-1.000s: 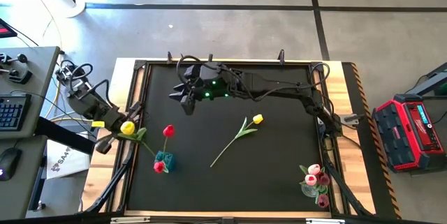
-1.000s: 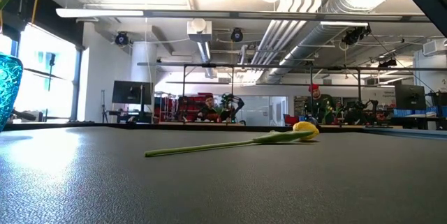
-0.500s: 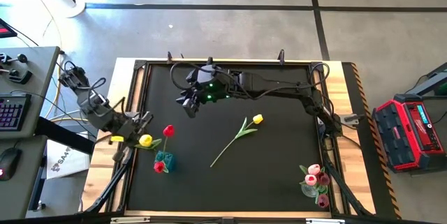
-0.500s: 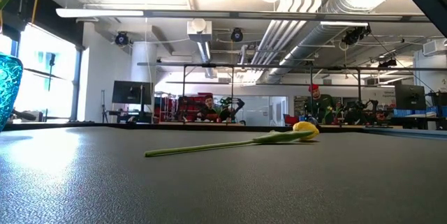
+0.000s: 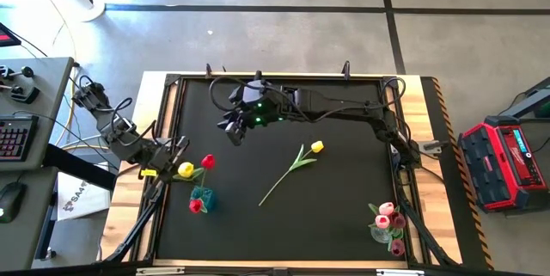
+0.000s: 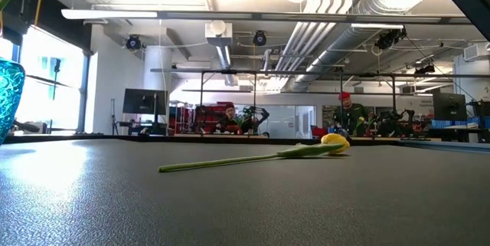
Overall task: Sort flowers into vase by color
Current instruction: Put the left yellow flower into the blue vase, then put the yellow flower into the blue vase
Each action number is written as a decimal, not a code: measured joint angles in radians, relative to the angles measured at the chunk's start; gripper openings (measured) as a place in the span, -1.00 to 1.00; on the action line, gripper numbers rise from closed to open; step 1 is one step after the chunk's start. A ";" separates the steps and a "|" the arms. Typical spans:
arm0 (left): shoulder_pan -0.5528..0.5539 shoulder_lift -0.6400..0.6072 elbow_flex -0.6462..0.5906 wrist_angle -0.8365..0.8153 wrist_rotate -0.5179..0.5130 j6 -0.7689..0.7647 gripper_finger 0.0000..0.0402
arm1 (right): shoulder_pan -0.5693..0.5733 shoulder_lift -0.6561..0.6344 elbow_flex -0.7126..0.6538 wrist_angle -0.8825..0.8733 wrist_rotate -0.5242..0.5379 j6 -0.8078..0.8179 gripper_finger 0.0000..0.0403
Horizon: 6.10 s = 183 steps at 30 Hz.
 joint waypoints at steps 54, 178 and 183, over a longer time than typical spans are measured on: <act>0.000 -0.178 0.161 -0.304 -0.288 -0.262 0.07 | 0.062 0.000 -0.640 -0.599 0.114 1.205 -0.17; 0.161 0.051 0.160 0.238 -0.317 0.174 0.07 | 0.052 0.006 -0.016 0.740 -0.245 -0.501 -0.98; 0.215 0.118 0.160 0.275 -0.297 0.159 0.07 | 0.063 0.006 -0.016 0.757 -0.228 -0.499 -0.98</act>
